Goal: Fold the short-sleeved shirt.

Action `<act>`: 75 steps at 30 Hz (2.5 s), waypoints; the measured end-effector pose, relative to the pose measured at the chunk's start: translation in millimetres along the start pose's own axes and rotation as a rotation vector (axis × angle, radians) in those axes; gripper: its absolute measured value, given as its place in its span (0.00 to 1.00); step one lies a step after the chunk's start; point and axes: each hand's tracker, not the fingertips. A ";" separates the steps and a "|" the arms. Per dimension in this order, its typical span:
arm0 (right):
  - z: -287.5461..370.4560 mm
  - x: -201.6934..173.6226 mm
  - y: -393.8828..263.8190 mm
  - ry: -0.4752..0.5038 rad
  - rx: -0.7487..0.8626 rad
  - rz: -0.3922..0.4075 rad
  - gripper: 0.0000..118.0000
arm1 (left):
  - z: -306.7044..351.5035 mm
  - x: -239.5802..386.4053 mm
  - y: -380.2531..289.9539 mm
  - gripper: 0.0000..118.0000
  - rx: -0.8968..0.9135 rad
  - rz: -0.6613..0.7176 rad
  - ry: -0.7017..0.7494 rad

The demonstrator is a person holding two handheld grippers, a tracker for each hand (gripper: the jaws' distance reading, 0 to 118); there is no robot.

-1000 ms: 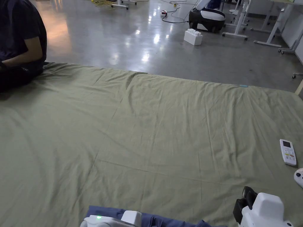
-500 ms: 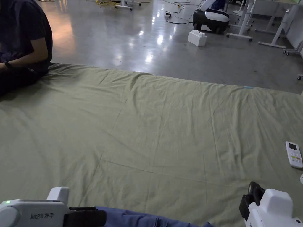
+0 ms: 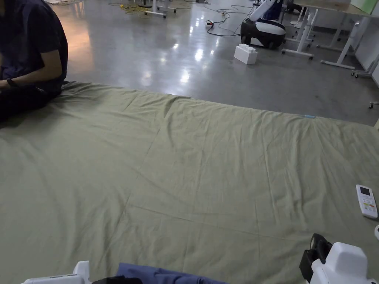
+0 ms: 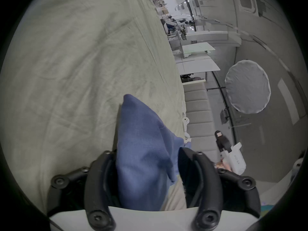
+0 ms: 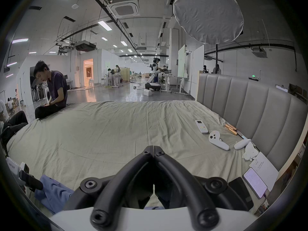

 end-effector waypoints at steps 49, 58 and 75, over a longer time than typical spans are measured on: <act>1.6 4.4 -5.1 0.014 0.001 -0.016 0.01 | -82.4 251.1 -60.2 0.09 -0.092 -0.681 0.559; 4.8 10.2 -9.8 0.002 -0.013 -0.022 0.01 | -153.4 218.4 -84.7 0.09 -0.167 -0.574 0.597; 1.5 16.0 -13.8 -0.004 -0.030 -0.039 0.01 | -119.7 206.0 -53.3 0.21 -0.154 -0.393 0.337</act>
